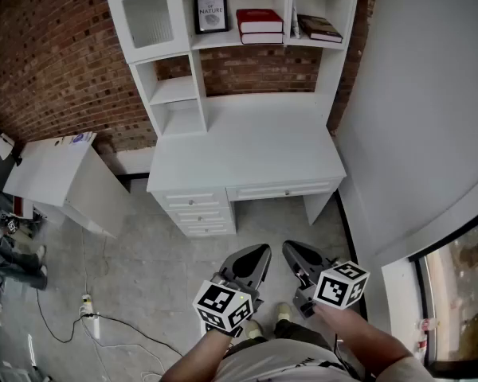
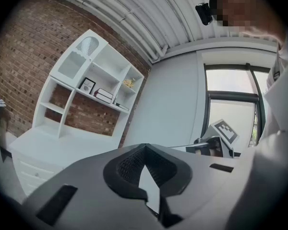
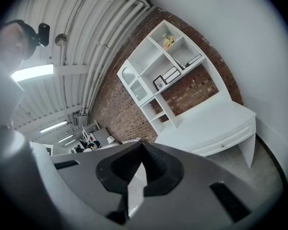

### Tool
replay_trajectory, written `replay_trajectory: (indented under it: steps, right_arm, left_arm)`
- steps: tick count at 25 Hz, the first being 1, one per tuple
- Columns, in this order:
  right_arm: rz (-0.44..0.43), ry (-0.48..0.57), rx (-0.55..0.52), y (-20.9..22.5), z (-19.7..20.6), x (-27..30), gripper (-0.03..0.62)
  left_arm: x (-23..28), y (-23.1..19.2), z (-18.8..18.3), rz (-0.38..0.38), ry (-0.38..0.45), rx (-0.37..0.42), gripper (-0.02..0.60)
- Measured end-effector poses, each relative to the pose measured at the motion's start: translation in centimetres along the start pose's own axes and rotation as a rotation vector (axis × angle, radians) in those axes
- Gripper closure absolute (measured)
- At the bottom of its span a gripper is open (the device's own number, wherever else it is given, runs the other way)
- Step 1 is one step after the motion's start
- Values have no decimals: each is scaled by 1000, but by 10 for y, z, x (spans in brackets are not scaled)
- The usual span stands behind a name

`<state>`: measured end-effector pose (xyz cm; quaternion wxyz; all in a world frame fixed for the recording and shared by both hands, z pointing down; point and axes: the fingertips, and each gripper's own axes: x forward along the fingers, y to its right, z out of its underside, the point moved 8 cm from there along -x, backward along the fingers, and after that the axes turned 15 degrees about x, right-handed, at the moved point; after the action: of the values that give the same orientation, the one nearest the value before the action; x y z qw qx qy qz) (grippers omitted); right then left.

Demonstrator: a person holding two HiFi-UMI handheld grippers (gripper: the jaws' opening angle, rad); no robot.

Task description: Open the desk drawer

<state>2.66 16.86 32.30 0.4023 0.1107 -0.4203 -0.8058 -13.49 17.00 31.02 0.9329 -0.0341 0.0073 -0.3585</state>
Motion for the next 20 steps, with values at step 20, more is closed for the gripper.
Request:
replay_trajectory:
  steps: [20]
  right_arm:
    - [-71,35,191,15,6,14,576]
  left_arm:
    - [-7,-16,9,9,-3,-5,569]
